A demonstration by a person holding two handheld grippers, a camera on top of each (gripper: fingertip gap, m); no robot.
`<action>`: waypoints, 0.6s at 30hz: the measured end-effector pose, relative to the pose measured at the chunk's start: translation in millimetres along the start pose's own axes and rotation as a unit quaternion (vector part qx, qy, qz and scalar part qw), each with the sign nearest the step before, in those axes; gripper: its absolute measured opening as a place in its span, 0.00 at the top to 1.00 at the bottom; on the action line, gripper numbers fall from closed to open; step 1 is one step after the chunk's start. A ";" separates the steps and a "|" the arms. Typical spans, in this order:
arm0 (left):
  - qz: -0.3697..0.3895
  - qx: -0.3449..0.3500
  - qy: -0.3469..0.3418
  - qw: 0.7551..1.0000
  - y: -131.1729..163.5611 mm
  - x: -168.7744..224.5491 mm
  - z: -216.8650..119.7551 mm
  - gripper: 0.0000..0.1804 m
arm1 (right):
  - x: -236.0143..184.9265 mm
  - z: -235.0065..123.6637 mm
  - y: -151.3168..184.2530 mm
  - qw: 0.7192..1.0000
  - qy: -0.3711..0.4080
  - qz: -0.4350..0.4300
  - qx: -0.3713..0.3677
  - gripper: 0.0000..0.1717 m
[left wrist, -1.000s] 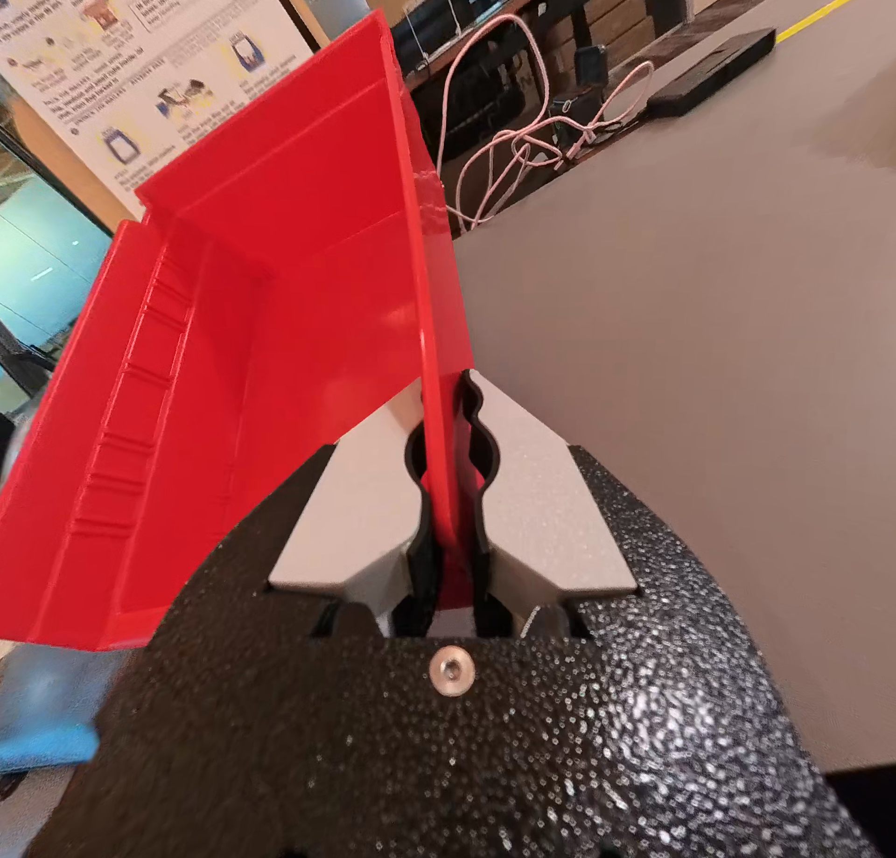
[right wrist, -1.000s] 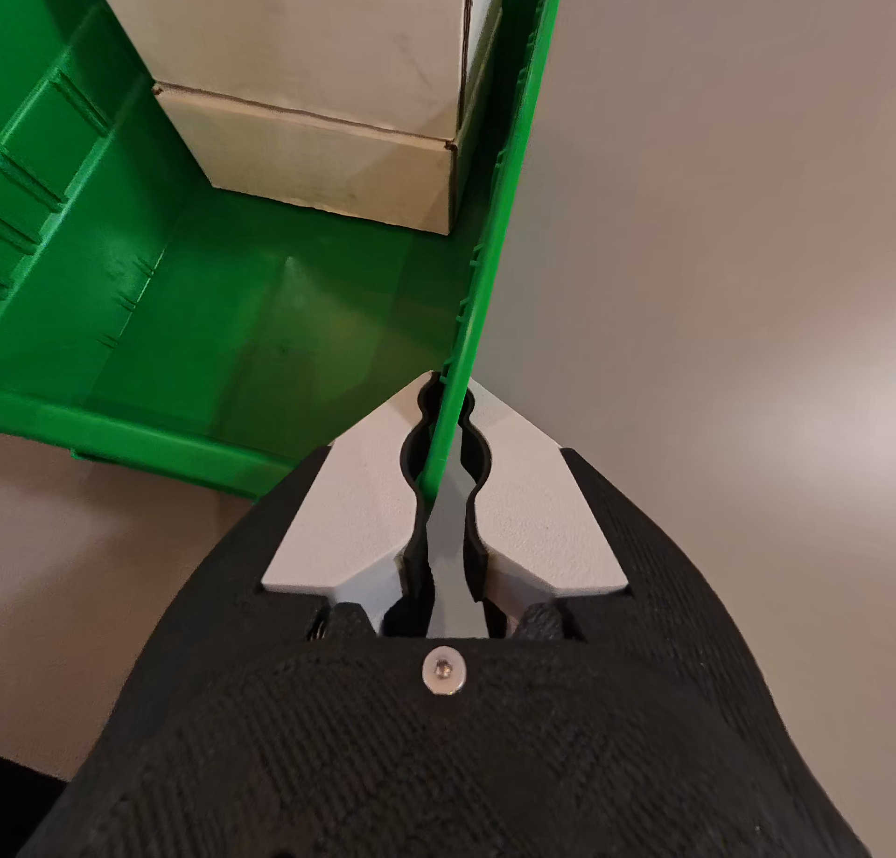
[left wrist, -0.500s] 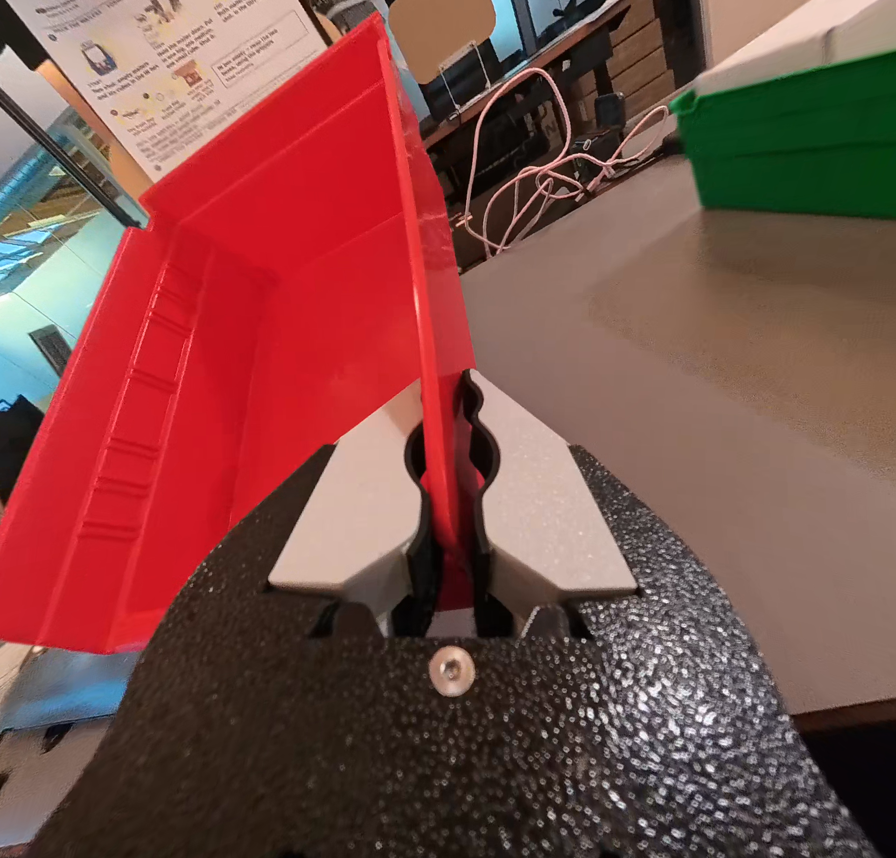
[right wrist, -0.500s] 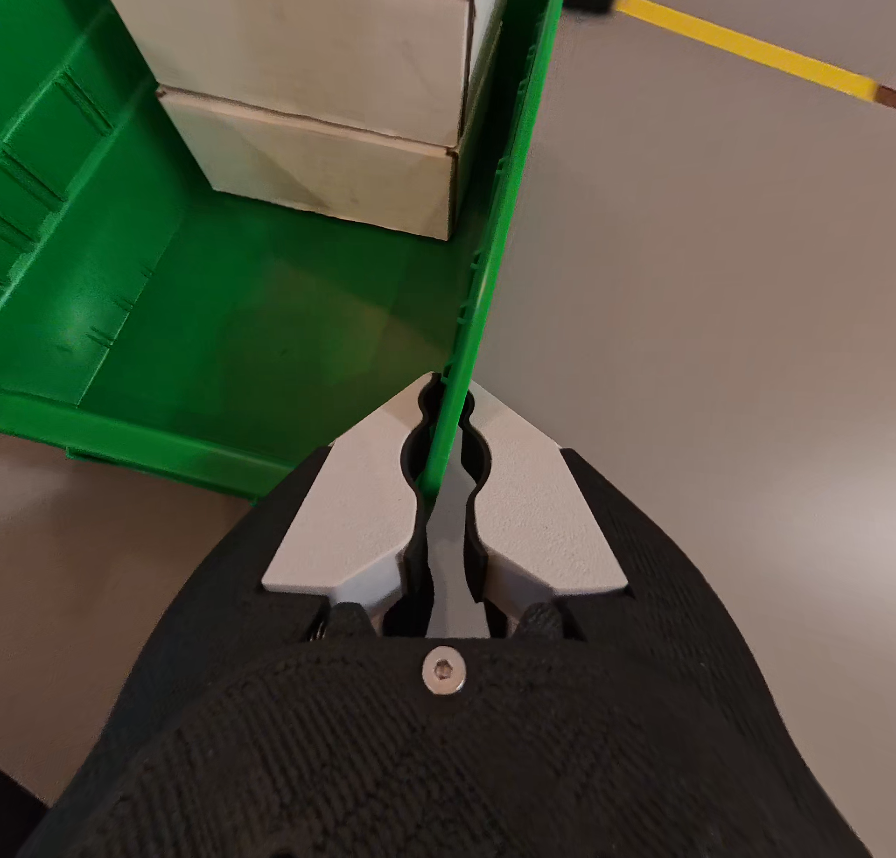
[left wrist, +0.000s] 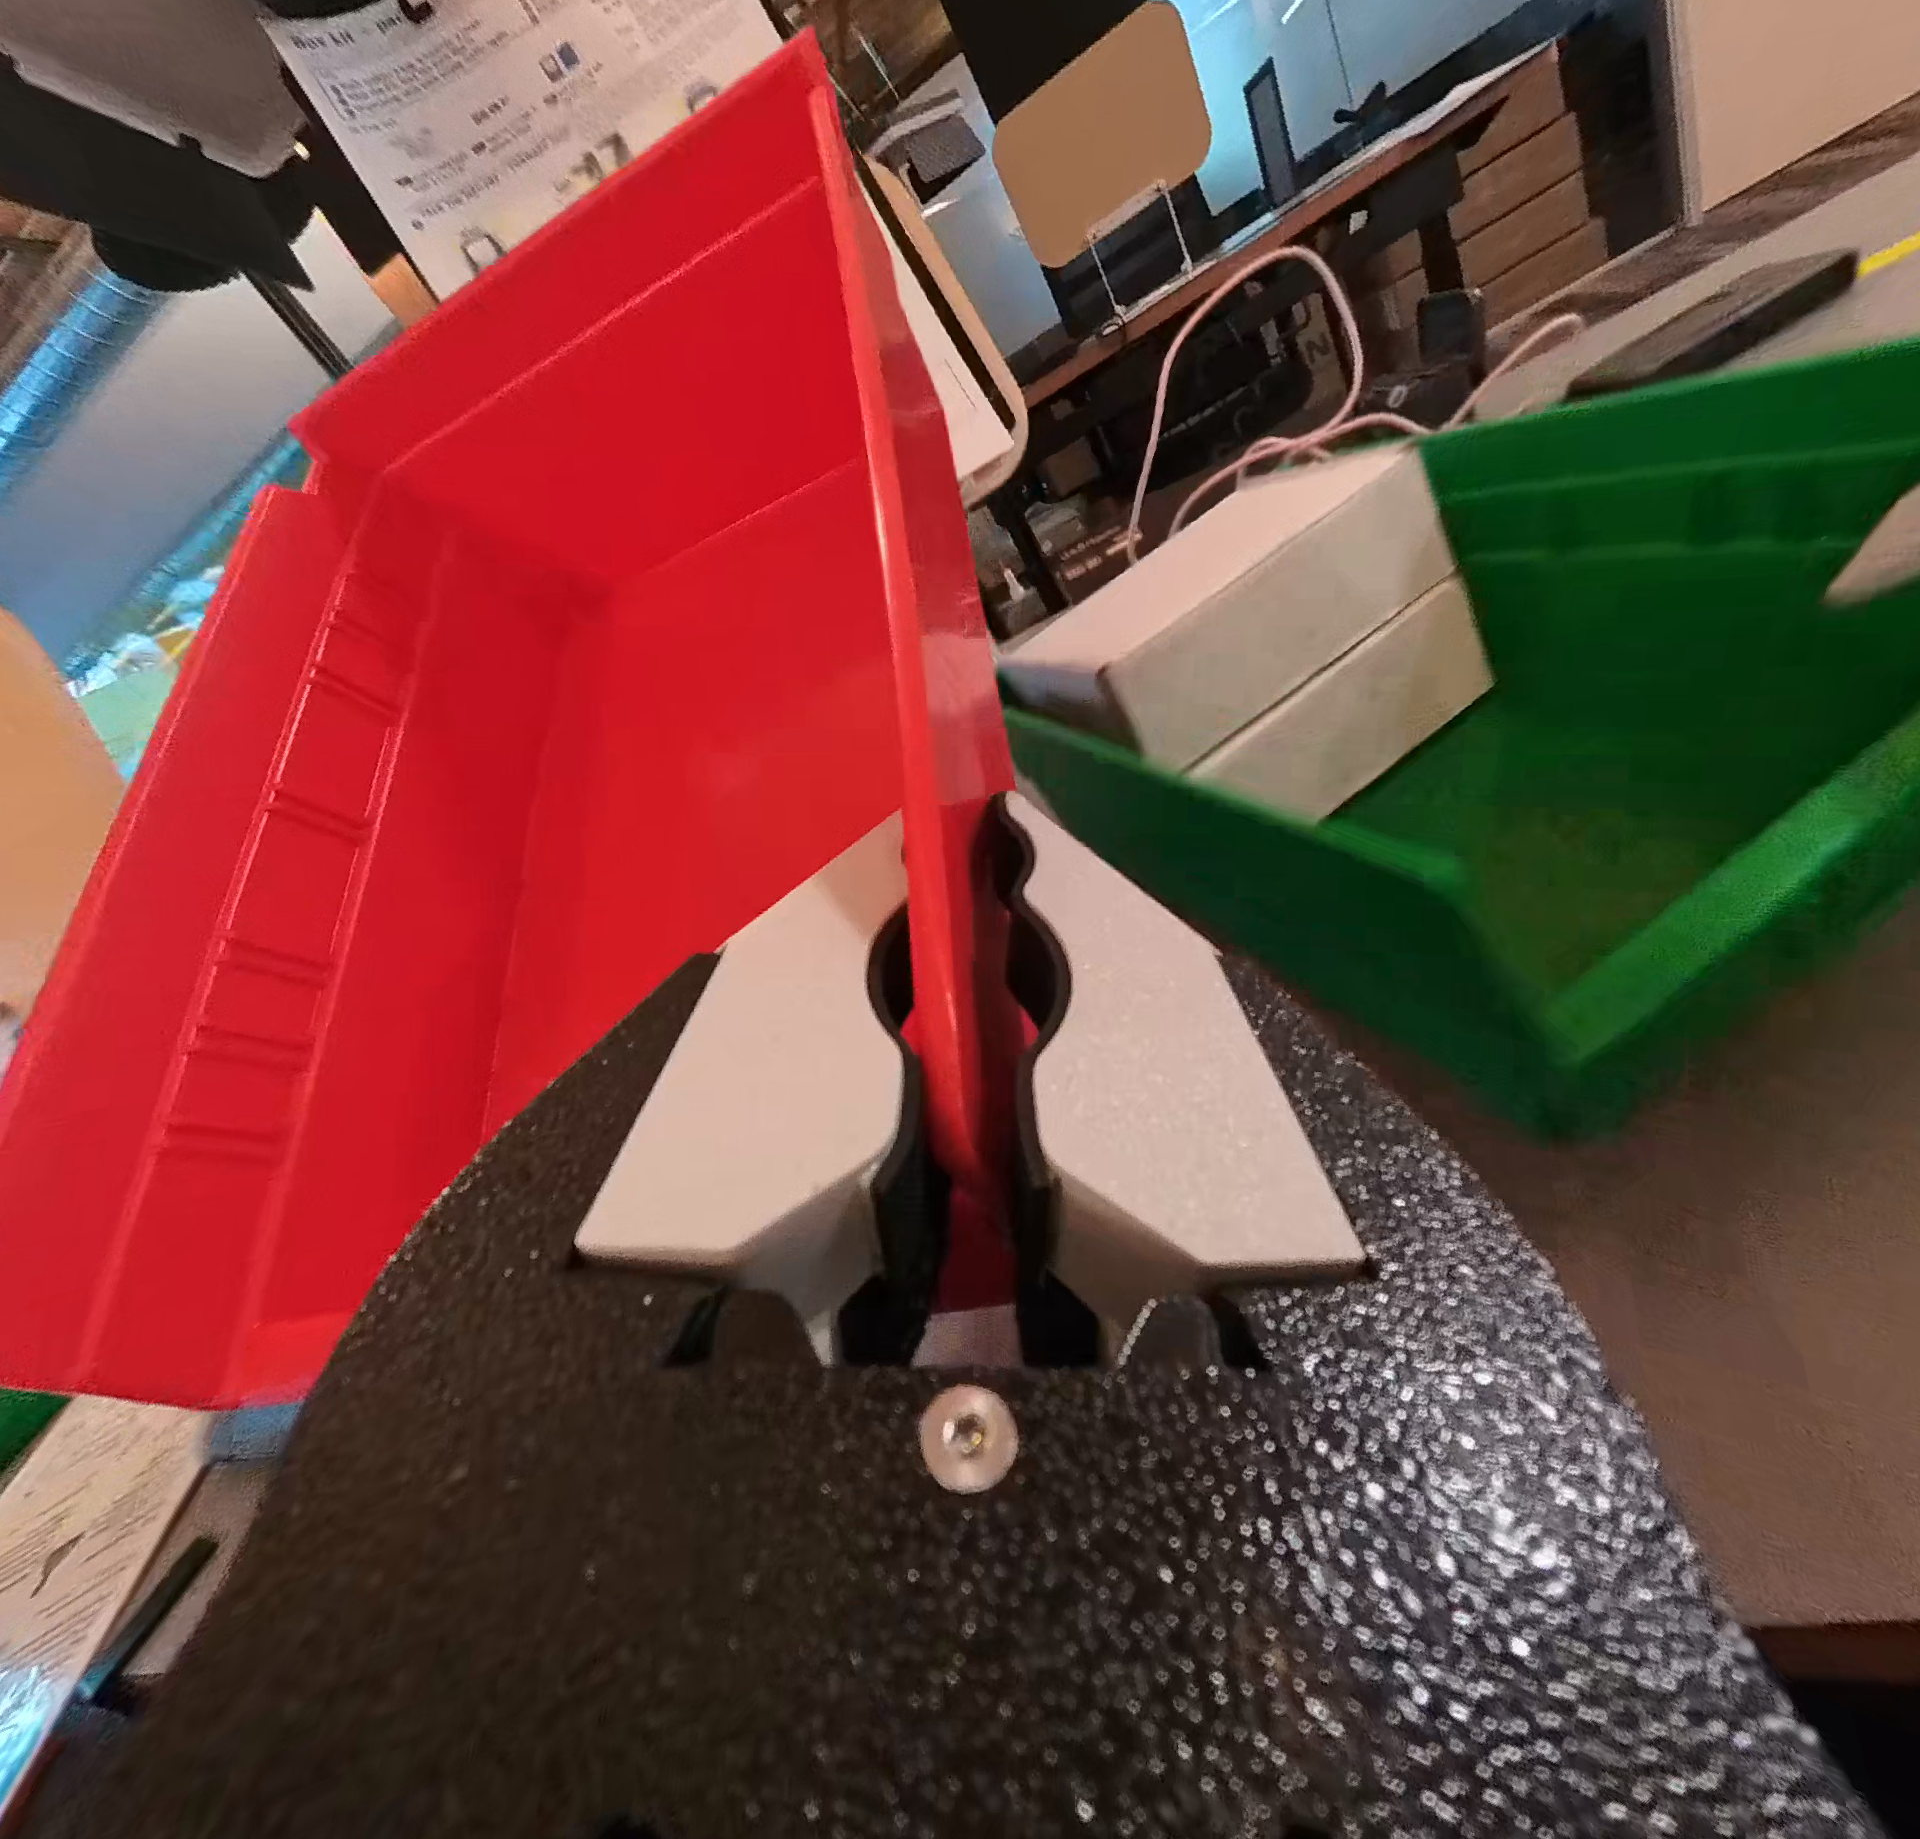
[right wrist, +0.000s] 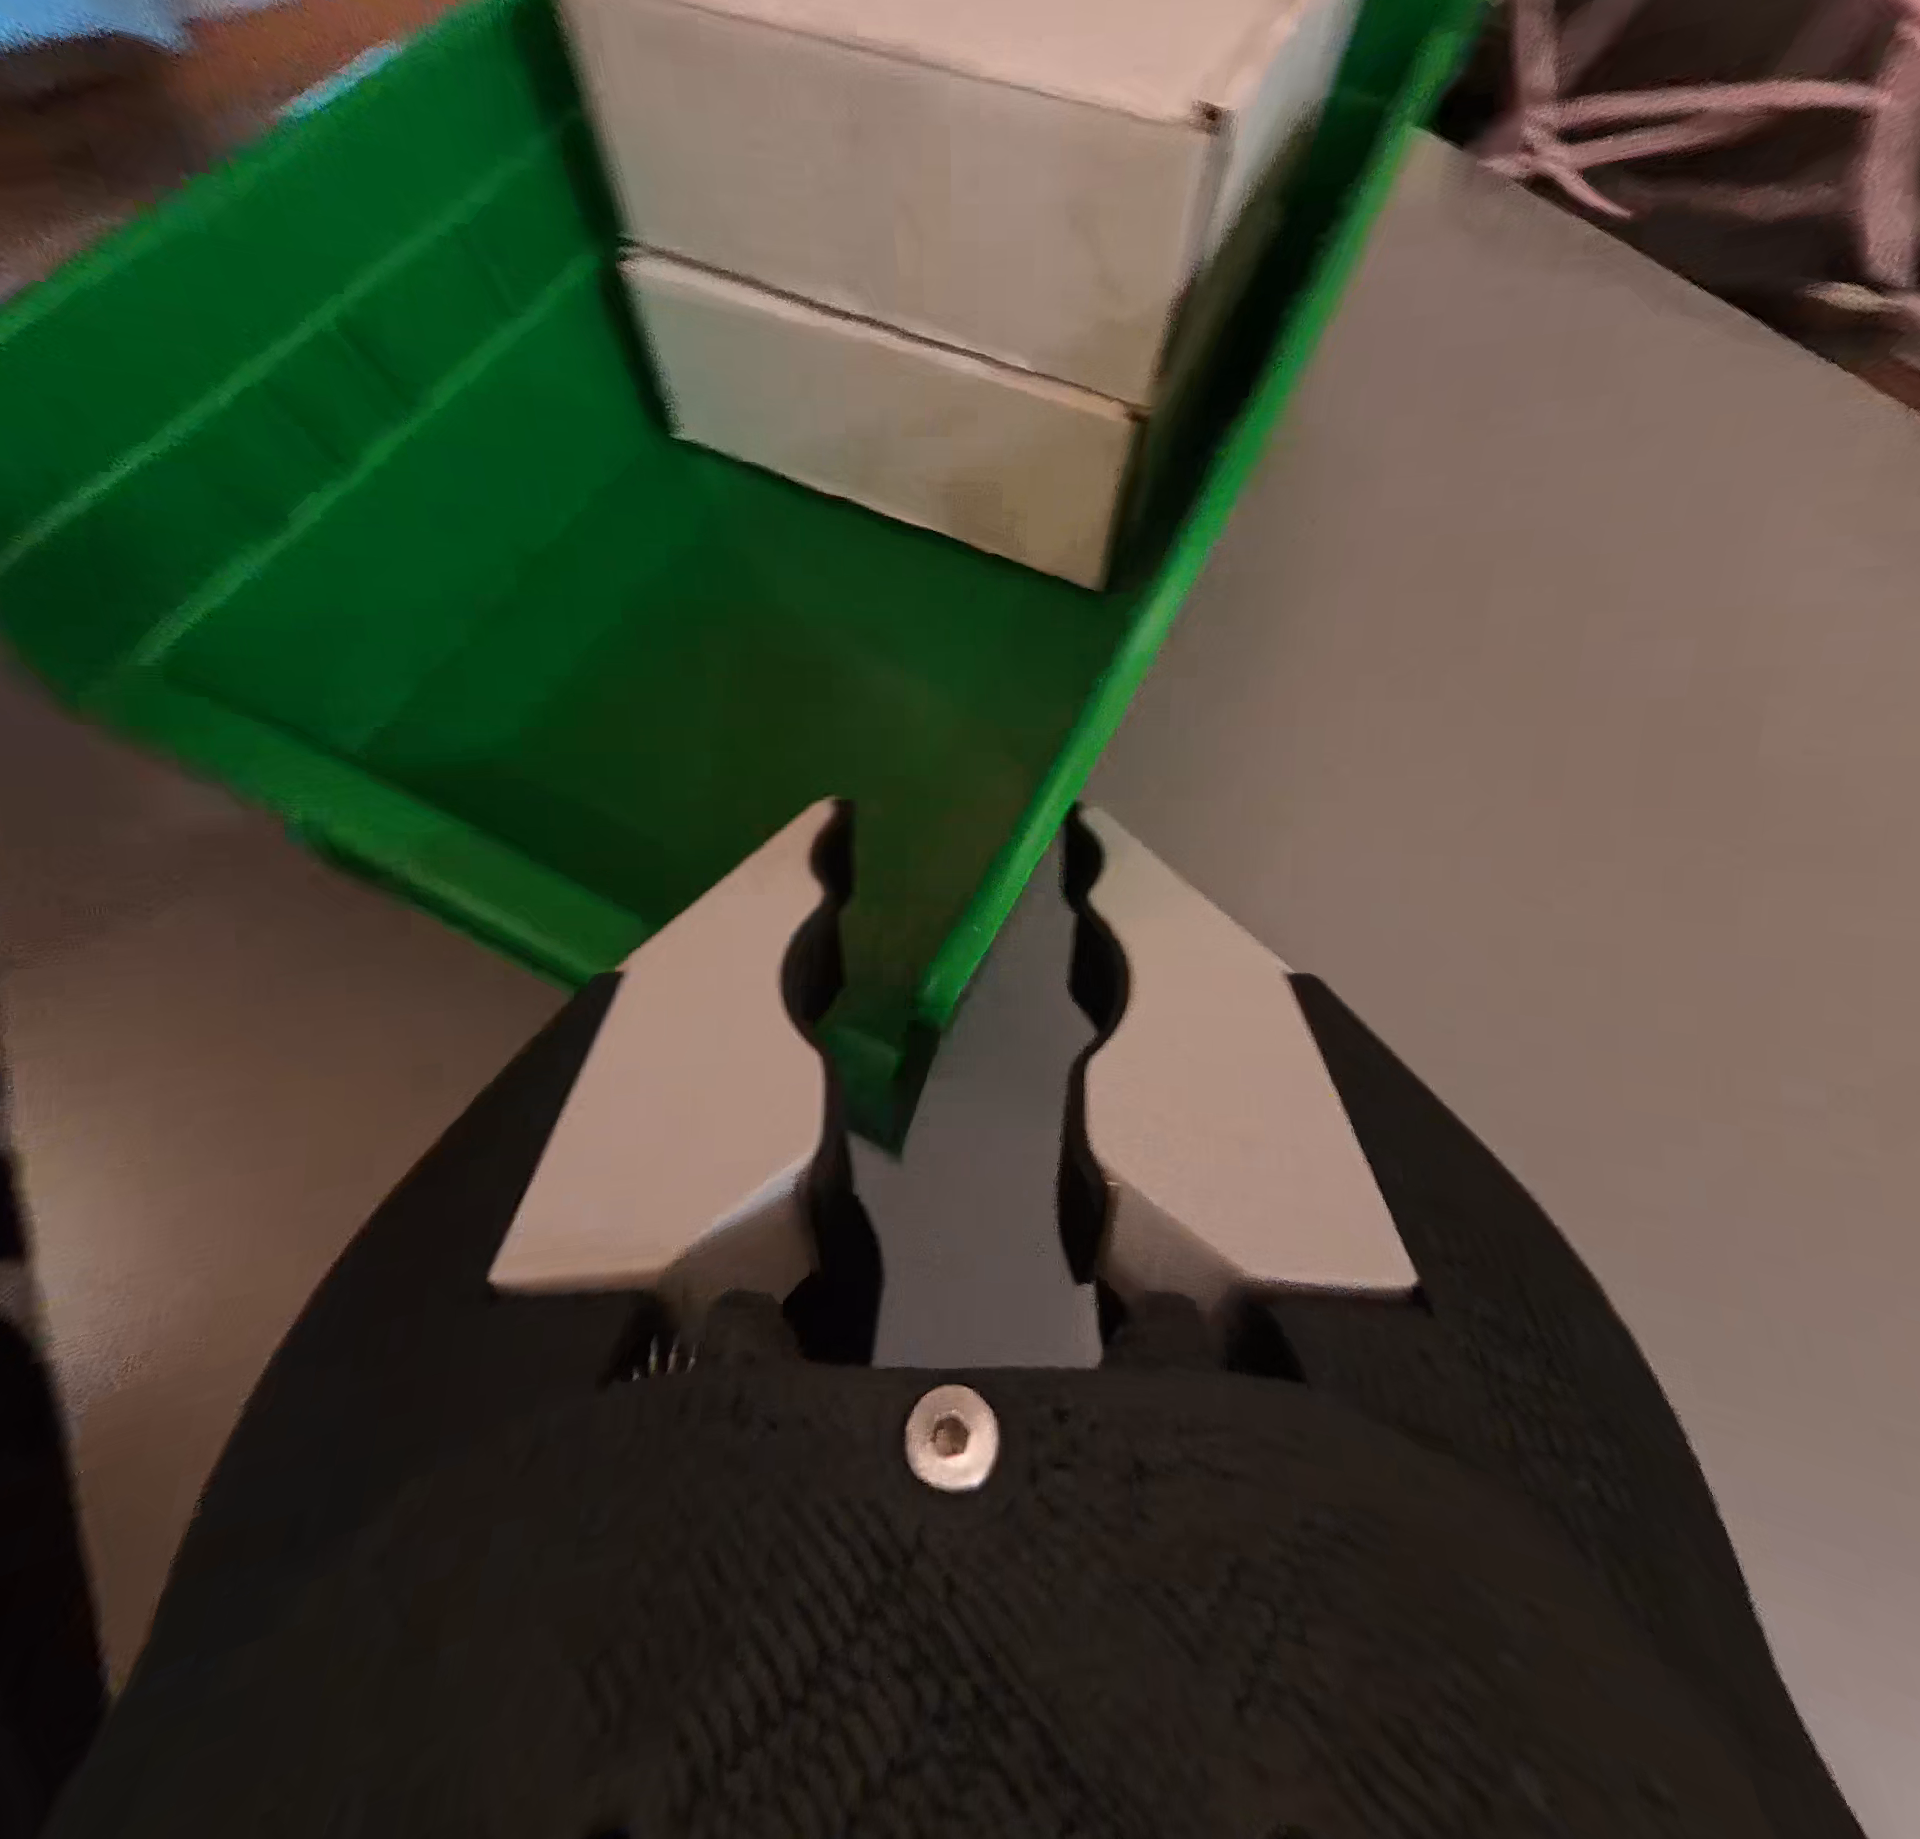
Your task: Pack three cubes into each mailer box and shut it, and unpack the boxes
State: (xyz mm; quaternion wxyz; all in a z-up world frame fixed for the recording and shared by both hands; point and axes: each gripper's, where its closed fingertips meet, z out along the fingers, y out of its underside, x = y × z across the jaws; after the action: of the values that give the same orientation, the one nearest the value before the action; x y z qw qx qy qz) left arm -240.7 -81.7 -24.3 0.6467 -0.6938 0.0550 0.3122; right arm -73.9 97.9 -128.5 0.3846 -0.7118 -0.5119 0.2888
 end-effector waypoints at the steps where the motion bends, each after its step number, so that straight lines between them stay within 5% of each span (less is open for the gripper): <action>1: 0.002 0.006 -0.004 1.000 -3.9 -0.2 0.0 0.97 | -20.9 9.4 -5.7 0.999 -0.037 -0.017 0.011 0.70; 5: 0.006 0.041 -0.005 0.999 -25.3 6.6 -1.2 0.97 | -79.3 16.4 -24.3 0.984 -0.159 -0.038 0.072 0.61; 8: -0.004 0.077 0.008 0.997 -48.1 19.1 -5.1 0.97 | -60.3 -17.9 -47.6 0.977 -0.117 -0.060 0.169 0.56; 12: -0.020 0.130 0.068 0.989 -87.0 56.4 -11.4 0.97 | 25.2 -114.7 -69.5 0.927 0.099 -0.128 0.339 0.57; 18: -0.037 0.207 0.253 0.944 -158.9 161.9 -27.2 0.97 | 176.6 -302.2 -1.3 0.734 0.521 -0.236 0.367 0.61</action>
State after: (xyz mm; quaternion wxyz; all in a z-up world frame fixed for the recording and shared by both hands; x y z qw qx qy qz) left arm -25.3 -29.0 30.3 0.7520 -0.6023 0.2544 0.0842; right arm 223.3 189.9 31.9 0.8783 -0.4106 -0.2370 -0.0613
